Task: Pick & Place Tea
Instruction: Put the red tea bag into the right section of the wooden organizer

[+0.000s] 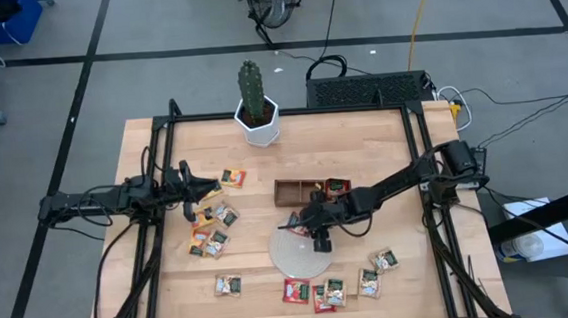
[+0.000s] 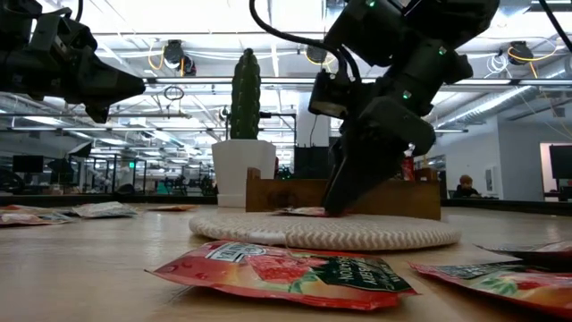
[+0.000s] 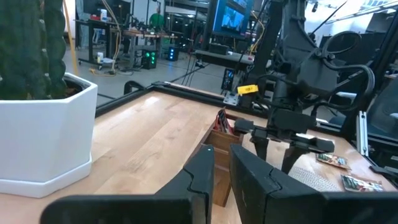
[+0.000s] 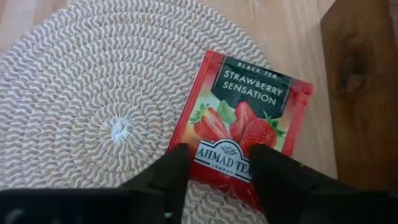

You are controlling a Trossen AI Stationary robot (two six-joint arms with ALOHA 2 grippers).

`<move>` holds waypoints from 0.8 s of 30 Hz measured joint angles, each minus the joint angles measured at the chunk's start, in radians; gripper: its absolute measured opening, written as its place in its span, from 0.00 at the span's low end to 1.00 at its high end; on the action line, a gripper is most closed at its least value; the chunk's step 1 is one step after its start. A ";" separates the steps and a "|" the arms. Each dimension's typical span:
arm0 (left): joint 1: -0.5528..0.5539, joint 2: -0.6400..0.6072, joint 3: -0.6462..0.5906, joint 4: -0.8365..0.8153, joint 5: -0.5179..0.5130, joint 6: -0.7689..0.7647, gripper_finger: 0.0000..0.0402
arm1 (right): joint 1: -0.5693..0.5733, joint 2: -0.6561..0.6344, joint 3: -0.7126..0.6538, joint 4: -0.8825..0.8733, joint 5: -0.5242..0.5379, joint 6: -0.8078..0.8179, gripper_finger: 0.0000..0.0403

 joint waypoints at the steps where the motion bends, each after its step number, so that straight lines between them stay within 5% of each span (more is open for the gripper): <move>1: 0.000 0.000 0.000 0.000 0.000 0.000 0.13 | 0.000 -0.001 0.000 0.002 0.000 0.000 0.32; 8: 0.000 0.000 0.000 0.000 0.000 0.000 0.13 | 0.003 -0.004 0.000 0.003 0.000 -0.032 0.03; 14: 0.000 0.000 0.000 0.000 0.000 0.000 0.13 | 0.003 -0.004 0.000 0.006 0.001 -0.034 0.01; 18: 0.000 0.000 0.000 0.000 0.000 0.000 0.13 | 0.016 -0.013 -0.001 0.004 -0.008 -0.053 0.08; 24: 0.000 0.000 0.000 0.000 0.000 0.000 0.13 | 0.033 -0.038 -0.001 0.016 0.047 -0.057 0.38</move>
